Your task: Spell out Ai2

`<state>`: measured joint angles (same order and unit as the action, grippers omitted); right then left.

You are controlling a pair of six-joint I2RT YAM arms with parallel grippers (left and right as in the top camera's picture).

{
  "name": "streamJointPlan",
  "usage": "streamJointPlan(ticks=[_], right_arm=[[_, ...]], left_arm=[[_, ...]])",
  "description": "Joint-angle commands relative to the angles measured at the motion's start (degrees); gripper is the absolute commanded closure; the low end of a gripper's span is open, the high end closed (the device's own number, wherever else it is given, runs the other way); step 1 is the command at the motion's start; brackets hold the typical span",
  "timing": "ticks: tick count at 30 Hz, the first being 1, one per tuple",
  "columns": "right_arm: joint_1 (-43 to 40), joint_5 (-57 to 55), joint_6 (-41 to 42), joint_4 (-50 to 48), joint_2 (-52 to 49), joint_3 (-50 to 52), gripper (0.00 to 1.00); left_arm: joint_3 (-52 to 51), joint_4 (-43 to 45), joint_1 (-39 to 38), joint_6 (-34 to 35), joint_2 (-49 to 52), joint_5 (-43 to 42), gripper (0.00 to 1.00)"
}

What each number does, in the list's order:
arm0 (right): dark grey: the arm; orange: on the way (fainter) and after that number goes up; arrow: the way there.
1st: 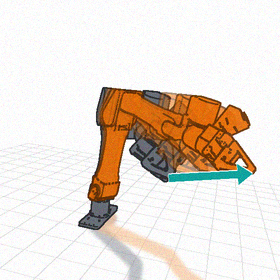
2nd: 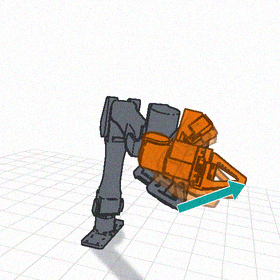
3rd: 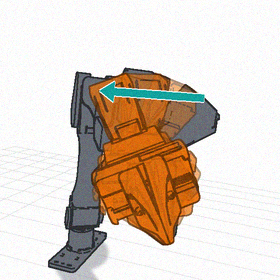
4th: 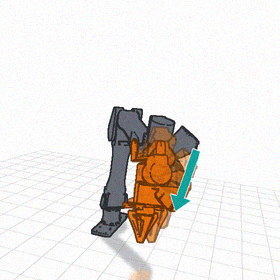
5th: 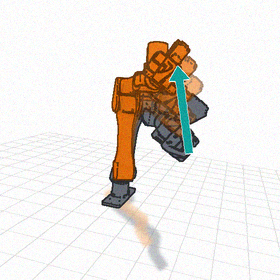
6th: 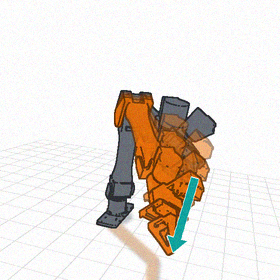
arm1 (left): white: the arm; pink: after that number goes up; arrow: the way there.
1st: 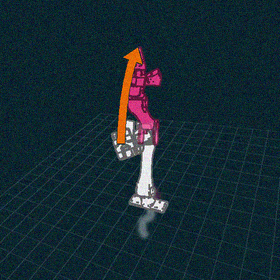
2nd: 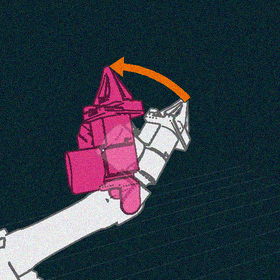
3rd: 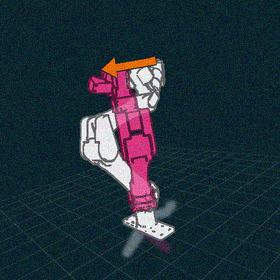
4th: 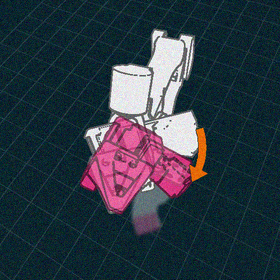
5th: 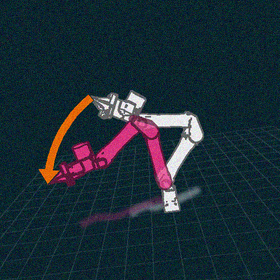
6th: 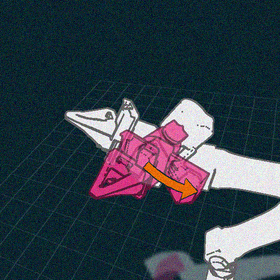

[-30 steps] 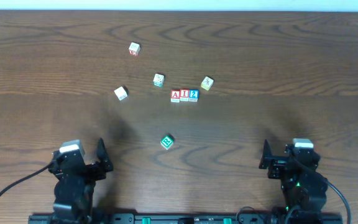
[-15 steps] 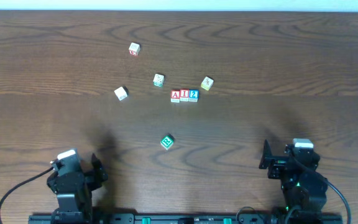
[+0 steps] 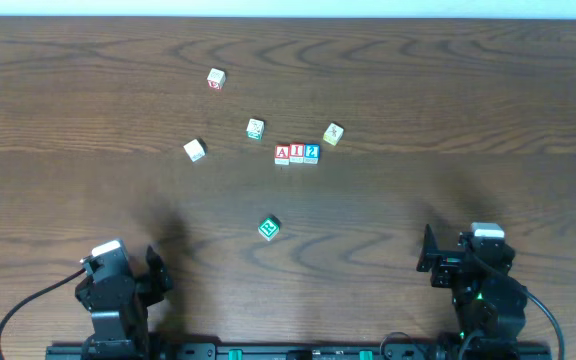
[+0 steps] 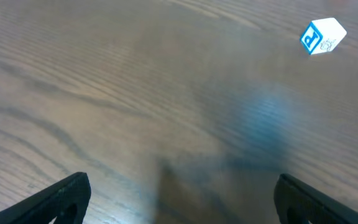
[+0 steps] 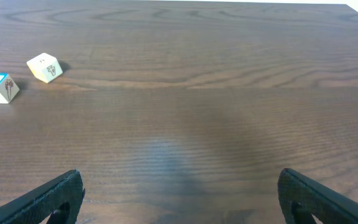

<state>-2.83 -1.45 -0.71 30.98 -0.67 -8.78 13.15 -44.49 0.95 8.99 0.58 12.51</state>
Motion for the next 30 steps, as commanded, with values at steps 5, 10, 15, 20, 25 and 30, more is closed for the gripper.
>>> streamJointPlan(ticks=[5, 10, 15, 20, 25, 30], right_arm=[[-0.48, 0.0, -0.63, 0.22, 0.35, 0.44, 0.01], [-0.48, 0.02, -0.63, 0.22, 0.35, 0.44, 0.01], [-0.48, 0.0, -0.66, 0.24, 0.35, 0.44, 0.01], [-0.48, 0.02, -0.63, 0.24, 0.35, 0.44, 0.01], [-0.48, 0.02, -0.63, 0.22, 0.35, 0.44, 0.01], [-0.48, 0.0, -0.63, 0.22, 0.35, 0.44, 0.01]], left_arm=[[-3.96, 8.0, -1.09, -0.81, -0.39, 1.44, 0.05], [-4.31, 14.53, -1.09, -1.31, -0.39, 0.96, 0.05], [-6.69, 23.08, -1.09, -3.1, -0.33, 1.44, 0.04], [-10.12, 36.3, -1.16, -3.45, -0.33, 1.38, 0.05], [-12.9, 41.38, -1.75, -4.22, -0.33, 1.42, 0.05], [-12.9, 41.33, -1.75, -12.33, -0.33, 1.42, 0.04]])
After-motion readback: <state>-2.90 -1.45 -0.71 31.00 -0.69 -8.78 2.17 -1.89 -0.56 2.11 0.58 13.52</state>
